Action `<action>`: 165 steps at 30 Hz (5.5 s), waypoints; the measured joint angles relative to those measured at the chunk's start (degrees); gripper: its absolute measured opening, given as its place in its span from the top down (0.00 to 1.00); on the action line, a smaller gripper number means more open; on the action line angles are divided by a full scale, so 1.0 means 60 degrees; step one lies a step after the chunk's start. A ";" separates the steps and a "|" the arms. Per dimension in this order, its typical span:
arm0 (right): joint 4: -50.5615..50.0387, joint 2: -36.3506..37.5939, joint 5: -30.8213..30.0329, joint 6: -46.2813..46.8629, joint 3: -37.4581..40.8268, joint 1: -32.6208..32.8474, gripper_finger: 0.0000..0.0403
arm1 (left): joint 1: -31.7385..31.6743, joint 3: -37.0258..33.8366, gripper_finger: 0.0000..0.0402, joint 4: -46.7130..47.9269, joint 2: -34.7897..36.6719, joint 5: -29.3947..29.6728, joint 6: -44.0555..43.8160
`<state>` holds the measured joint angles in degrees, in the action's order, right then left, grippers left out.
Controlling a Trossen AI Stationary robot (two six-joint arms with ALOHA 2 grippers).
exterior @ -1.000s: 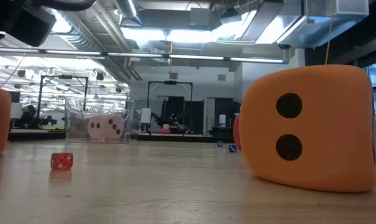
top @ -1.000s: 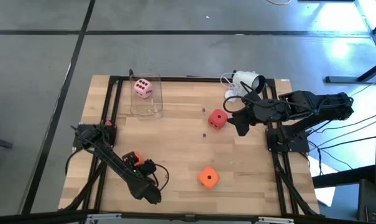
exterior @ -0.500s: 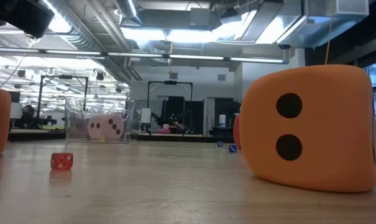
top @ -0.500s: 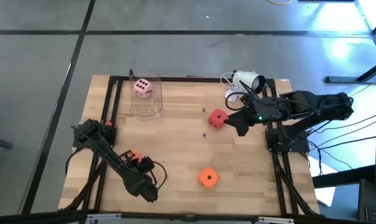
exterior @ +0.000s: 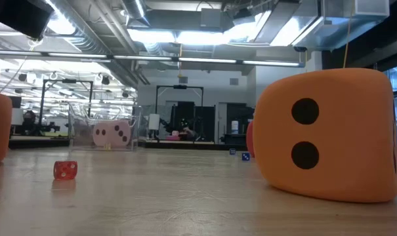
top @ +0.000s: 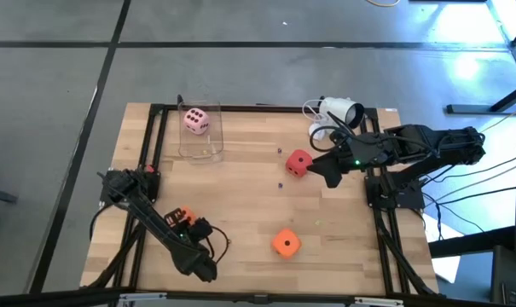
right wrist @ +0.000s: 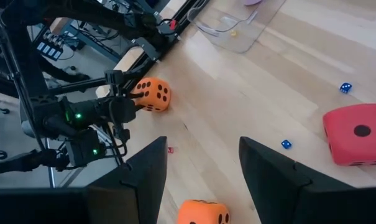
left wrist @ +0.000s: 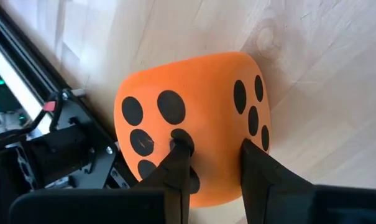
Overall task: Pick & Place Dice
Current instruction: Put the large left orange dice into the transparent bin, then put the small orange dice into the transparent bin
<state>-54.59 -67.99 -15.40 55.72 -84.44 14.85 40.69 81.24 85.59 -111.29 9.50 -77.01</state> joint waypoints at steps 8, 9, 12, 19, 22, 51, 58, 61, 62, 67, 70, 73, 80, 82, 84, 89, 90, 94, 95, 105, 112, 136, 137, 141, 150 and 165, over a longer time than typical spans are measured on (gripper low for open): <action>0.0281 0.0000 -0.0004 -0.0402 0.0000 0.0000 0.50 | 0.0010 0.0767 0.88 0.0492 0.0081 0.0284 -0.0030; 0.0343 0.0000 -0.0004 -0.0435 0.0000 0.0000 0.50 | 0.0017 0.0868 0.88 0.0620 0.0081 0.0288 -0.0030; 0.0386 0.0000 -0.0005 -0.0579 0.0000 0.0000 0.50 | 0.0024 0.1209 0.88 0.0605 0.0095 0.0447 0.0007; 0.0428 0.0000 -0.0033 -0.0870 0.0000 0.0000 0.50 | -0.0199 0.1999 0.90 0.0684 0.0106 0.1092 0.0195; 0.0462 0.0000 -0.0033 -0.0953 0.0000 0.0000 0.50 | -0.0392 0.2172 0.90 0.0698 0.0110 0.1396 0.0228; 0.0980 0.0002 -0.0111 -0.1715 0.0000 0.0000 0.50 | -0.5507 0.2232 0.97 0.0742 0.3560 0.4364 0.5368; 0.0976 0.0004 -0.0104 -0.1864 0.0000 0.0000 0.50 | -0.7460 0.2232 0.98 0.0743 0.3731 0.4240 0.7931; 0.0970 0.0004 -0.0101 -0.1874 0.0000 0.0003 0.50 | -0.8190 0.2232 0.98 0.0739 0.3751 0.4208 0.9116; 0.0969 0.0004 -0.0094 -0.1905 0.0000 0.0000 0.50 | -0.8436 0.2232 0.99 0.0742 0.3764 0.4198 0.9538; 0.0965 0.0004 -0.0029 -0.2021 0.0000 0.0002 0.50 | -0.9605 0.2232 1.00 0.0734 0.3764 0.3557 1.1381; 0.0966 0.0004 -0.0029 -0.2090 0.0000 0.0007 0.50 | -1.0108 0.2232 1.00 0.0738 0.3764 0.3345 1.2040; 0.0969 0.0004 -0.0026 -0.2134 0.0000 0.0007 0.50 | -1.0487 0.2183 1.00 0.0633 0.3764 0.2864 1.2795; 0.0969 0.0004 -0.0025 -0.2196 0.0000 0.0007 0.50 | -1.0993 0.1264 1.00 -0.0219 0.3764 0.2282 1.3860; 0.0969 0.0004 -0.0020 -0.2204 0.0000 0.0007 0.50 | -1.1086 0.0860 1.00 -0.0552 0.3764 0.2233 1.4049; 0.0969 0.0004 0.0005 -0.2232 0.0000 0.0008 0.50 | -1.1129 0.0410 1.00 -0.0954 0.3764 0.2183 1.4197; 0.0968 0.0004 0.0007 -0.2224 0.0000 0.0007 0.50 | -1.1112 -0.0430 1.00 -0.1857 0.3760 0.2131 1.4300; 0.0969 0.0004 0.0007 -0.2224 0.0000 0.0007 0.50 | -1.1097 -0.0551 1.00 -0.2046 0.3760 0.2117 1.4300; 0.0965 0.0004 0.0007 -0.2221 0.0000 0.0011 0.50 | -1.1039 -0.0908 1.00 -0.2553 0.3760 0.2146 1.4255; 0.0965 0.0004 0.0007 -0.2221 0.0000 0.0010 0.50 | -1.1039 -0.0964 1.00 -0.2765 0.3760 0.2152 1.4260; 0.0965 0.0004 0.0249 -0.2092 0.0000 0.0056 0.50 | -1.1039 -0.1681 1.00 -0.3921 0.3760 0.2215 1.4600; 0.0979 0.0004 0.0247 -0.1966 0.0000 0.0171 0.50 | -1.0970 -0.2102 1.00 -0.4278 0.3760 0.2218 1.4552; 0.1457 0.0004 -0.0080 -0.2652 0.0000 0.0168 0.50 | -1.0367 -0.2103 0.93 -0.4380 0.3760 0.1338 1.3907; 0.1457 0.0004 -0.0128 -0.2651 0.0000 0.0168 0.50 | -1.0347 -0.2103 0.91 -0.4380 0.3760 0.1182 1.3985; 0.1457 0.0004 -0.0355 -0.2665 0.0000 0.0168 0.50 | -1.0261 -0.2103 0.77 -0.4377 0.3760 0.1147 1.4035; 0.1457 0.0004 -0.0365 -0.2873 0.0000 0.0168 0.50 | -1.0216 -0.1468 0.54 -0.3000 0.3753 0.1302 1.3938; 0.1453 0.0004 -0.0361 -0.3059 0.0000 0.0168 0.50 | -1.0216 0.1623 0.51 -0.0715 0.3764 -0.2365 1.2885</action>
<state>-45.87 -67.96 -17.56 37.37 -84.44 15.86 -20.60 90.98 81.30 -88.71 -4.69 0.31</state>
